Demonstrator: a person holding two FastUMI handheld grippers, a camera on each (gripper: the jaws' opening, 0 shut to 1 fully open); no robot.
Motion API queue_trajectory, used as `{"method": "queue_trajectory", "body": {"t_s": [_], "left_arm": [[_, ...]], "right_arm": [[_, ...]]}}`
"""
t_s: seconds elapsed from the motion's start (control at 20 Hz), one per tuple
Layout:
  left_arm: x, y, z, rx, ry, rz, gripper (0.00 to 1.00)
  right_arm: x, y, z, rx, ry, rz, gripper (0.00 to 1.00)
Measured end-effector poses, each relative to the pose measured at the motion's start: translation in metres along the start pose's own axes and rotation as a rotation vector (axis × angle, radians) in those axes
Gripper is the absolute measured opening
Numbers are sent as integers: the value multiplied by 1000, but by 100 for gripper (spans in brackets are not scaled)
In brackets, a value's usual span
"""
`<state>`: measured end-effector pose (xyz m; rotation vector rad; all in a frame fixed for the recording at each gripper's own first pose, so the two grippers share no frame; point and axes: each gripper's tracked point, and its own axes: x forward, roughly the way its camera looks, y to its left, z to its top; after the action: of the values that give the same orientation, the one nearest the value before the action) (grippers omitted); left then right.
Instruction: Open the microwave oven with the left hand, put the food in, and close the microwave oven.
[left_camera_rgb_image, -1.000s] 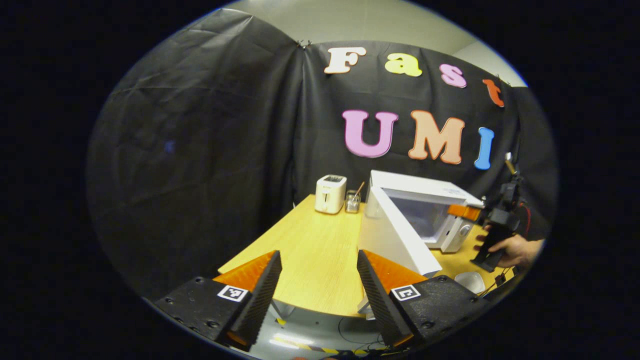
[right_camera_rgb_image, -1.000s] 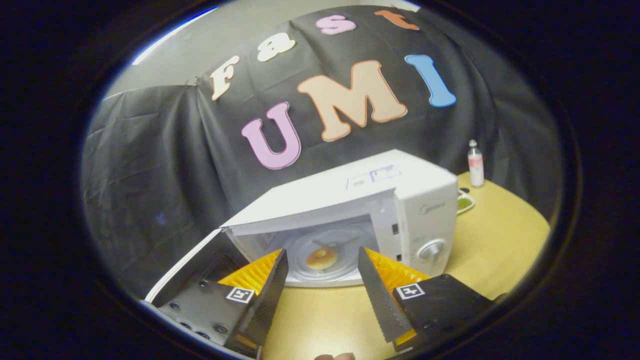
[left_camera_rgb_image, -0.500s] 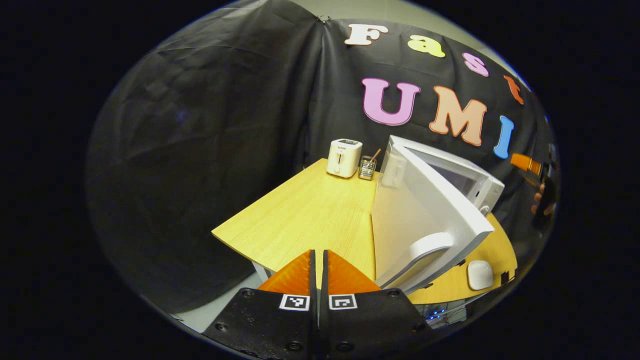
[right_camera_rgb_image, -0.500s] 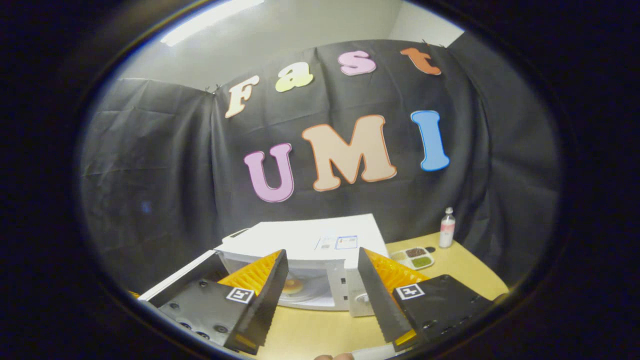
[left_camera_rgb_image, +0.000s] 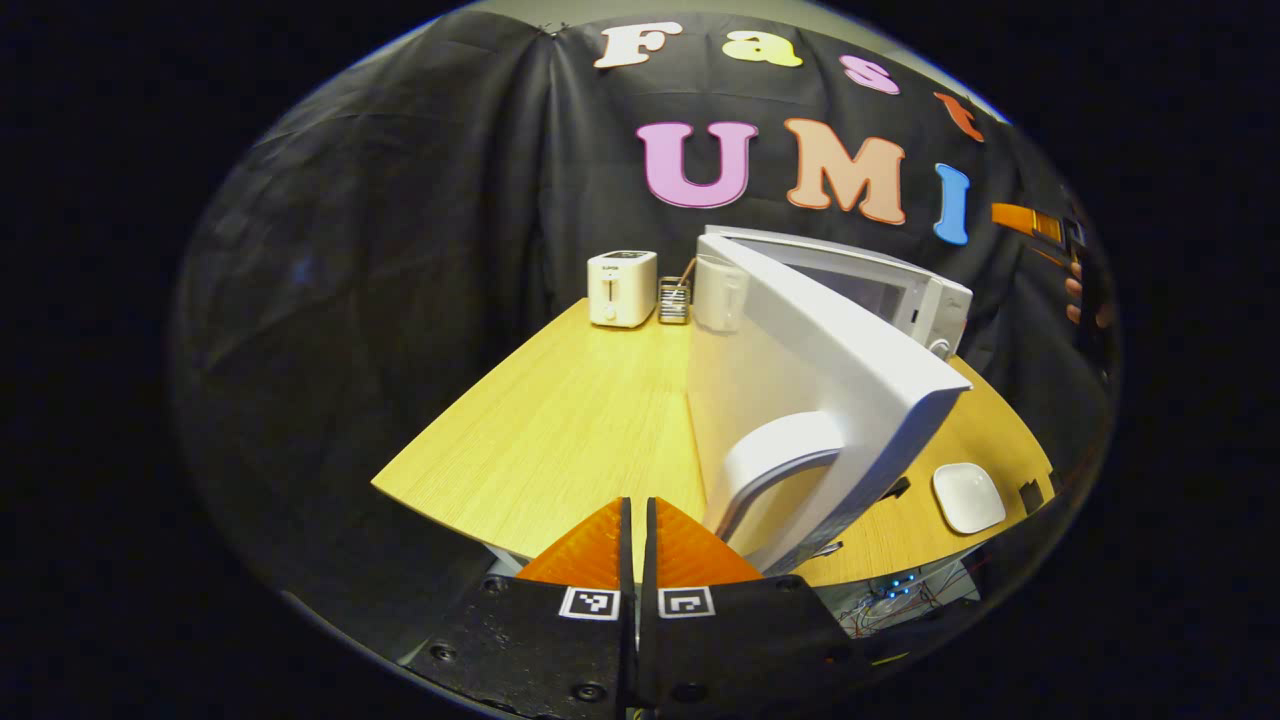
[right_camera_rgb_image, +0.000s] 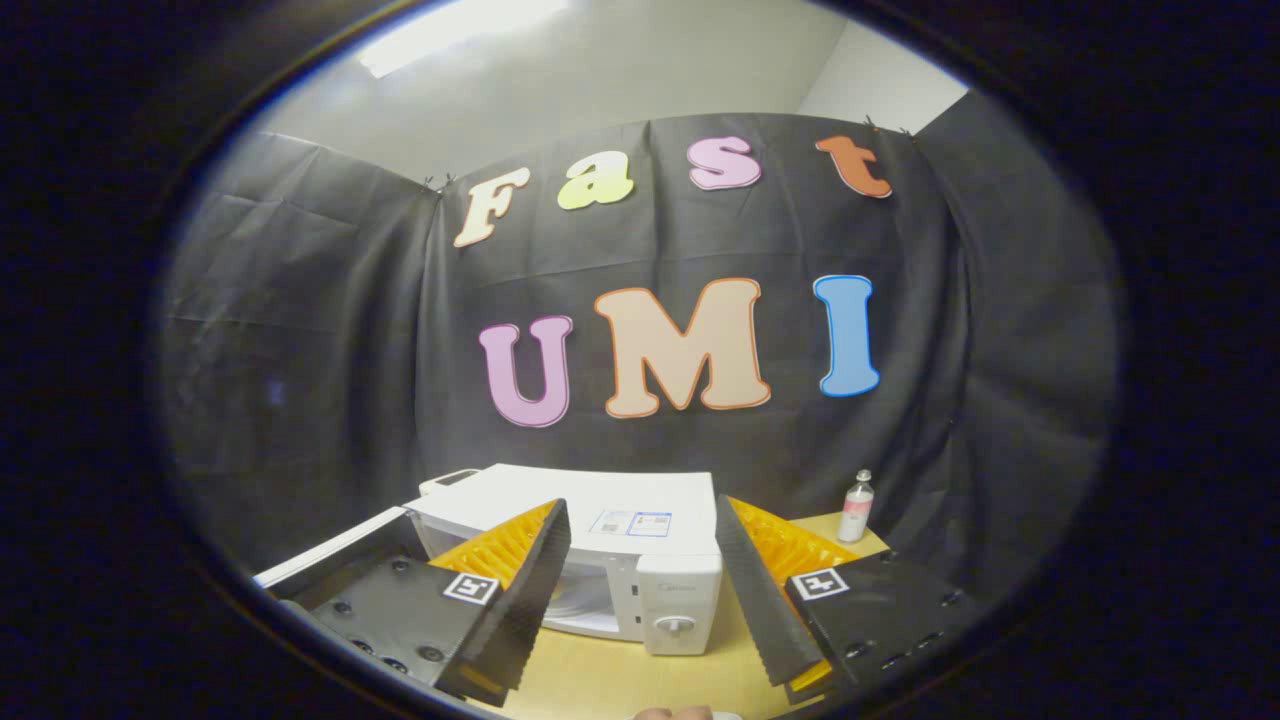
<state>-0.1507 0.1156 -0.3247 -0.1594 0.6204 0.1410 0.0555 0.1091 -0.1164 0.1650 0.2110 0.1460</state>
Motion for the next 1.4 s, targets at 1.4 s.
{"method": "queue_trajectory", "body": {"t_s": [1.4], "left_arm": [[108, -254, 75, 306, -40, -206, 0]], "right_arm": [[-8, -171, 40, -68, -51, -79, 87]]}}
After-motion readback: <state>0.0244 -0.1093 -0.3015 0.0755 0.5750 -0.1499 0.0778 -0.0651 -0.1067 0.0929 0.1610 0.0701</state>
